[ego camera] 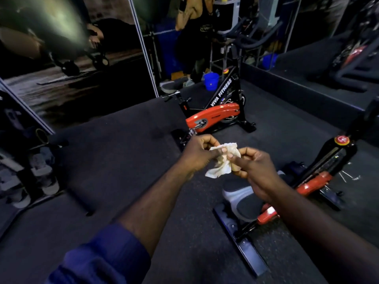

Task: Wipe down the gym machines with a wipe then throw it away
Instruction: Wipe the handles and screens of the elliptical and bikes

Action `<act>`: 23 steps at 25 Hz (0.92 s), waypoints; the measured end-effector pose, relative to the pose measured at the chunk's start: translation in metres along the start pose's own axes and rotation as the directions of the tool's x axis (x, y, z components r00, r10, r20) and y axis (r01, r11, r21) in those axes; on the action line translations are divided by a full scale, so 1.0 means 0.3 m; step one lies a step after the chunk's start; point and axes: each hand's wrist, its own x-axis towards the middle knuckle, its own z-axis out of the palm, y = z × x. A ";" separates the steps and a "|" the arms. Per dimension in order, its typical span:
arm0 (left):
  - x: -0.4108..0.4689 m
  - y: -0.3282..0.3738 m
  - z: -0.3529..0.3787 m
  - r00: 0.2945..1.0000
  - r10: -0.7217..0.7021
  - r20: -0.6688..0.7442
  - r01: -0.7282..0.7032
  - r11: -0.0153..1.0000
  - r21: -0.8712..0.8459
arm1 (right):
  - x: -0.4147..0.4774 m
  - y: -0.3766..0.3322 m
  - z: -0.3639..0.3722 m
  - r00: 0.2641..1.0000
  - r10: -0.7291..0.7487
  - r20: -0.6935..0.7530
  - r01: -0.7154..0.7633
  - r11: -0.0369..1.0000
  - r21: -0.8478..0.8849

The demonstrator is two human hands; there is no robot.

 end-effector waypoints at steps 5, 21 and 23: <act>0.176 -0.102 0.167 0.976 -0.108 0.191 0.098 0.993 0.060 | 0.092 0.091 -0.166 0.973 0.116 -0.199 -0.096 0.990 0.106; 0.431 -0.657 0.454 0.680 -0.249 0.689 -0.294 0.768 0.568 | -0.075 0.519 -0.020 0.292 -0.302 -0.907 -0.506 0.756 -0.415; 0.427 -0.655 0.471 0.691 -0.289 0.663 -0.319 0.702 0.637 | -0.062 0.598 0.009 0.356 -0.349 -0.867 -0.509 0.706 -0.493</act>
